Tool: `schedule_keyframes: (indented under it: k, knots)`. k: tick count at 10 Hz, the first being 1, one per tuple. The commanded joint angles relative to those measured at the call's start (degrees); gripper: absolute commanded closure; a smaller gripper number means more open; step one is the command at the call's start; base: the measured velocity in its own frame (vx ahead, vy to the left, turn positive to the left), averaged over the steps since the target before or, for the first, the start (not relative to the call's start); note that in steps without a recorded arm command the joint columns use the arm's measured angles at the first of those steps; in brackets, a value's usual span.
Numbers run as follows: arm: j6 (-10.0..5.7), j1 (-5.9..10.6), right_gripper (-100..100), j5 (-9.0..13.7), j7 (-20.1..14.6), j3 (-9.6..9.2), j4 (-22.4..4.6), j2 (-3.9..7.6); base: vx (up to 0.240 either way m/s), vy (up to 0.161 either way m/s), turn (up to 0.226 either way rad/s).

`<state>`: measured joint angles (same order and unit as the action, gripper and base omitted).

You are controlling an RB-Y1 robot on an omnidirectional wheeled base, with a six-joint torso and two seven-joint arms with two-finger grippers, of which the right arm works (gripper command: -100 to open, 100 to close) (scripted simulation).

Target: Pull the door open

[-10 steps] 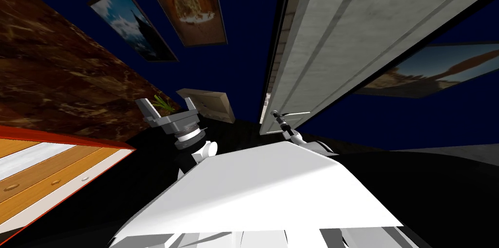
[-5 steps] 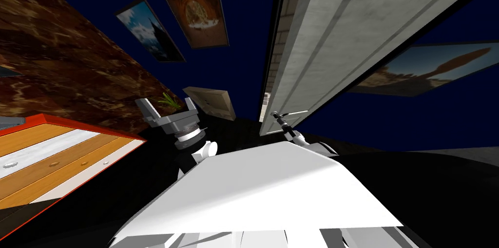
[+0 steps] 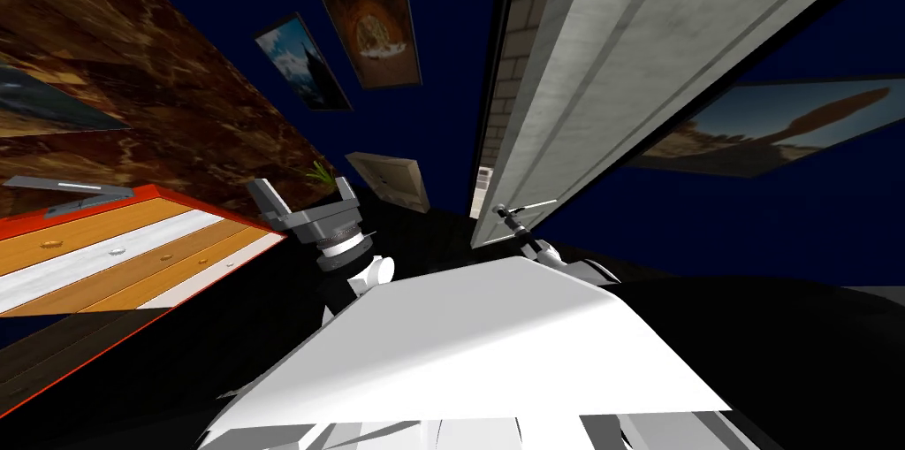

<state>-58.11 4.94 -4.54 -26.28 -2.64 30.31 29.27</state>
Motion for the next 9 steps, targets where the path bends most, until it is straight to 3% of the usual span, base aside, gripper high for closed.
schedule_keyframes:
  k: [1,2,3,4,7,9]
  knots:
    - [-1.13,-1.58,100,-0.3,-1.0,-0.32,1.2,1.15,-0.184,-0.114,0.099]
    - [-2.05,-2.13,100,-0.5,-1.5,-0.64,1.2,1.67,-0.182,-0.071,0.097]
    - [-1.0,-2.14,100,-0.5,-1.2,-0.69,2.1,0.99,-0.081,-0.015,0.014]
    - [-2.86,-2.97,100,-0.7,-1.8,-0.92,1.4,1.64,-0.148,-0.056,0.175]
    - [-5.05,-3.62,100,-0.8,-2.4,-1.06,0.3,2.43,-0.176,-0.078,0.149]
    - [-7.45,-4.34,100,-1.0,-3.0,-1.21,-0.8,3.31,-0.204,-0.124,0.169]
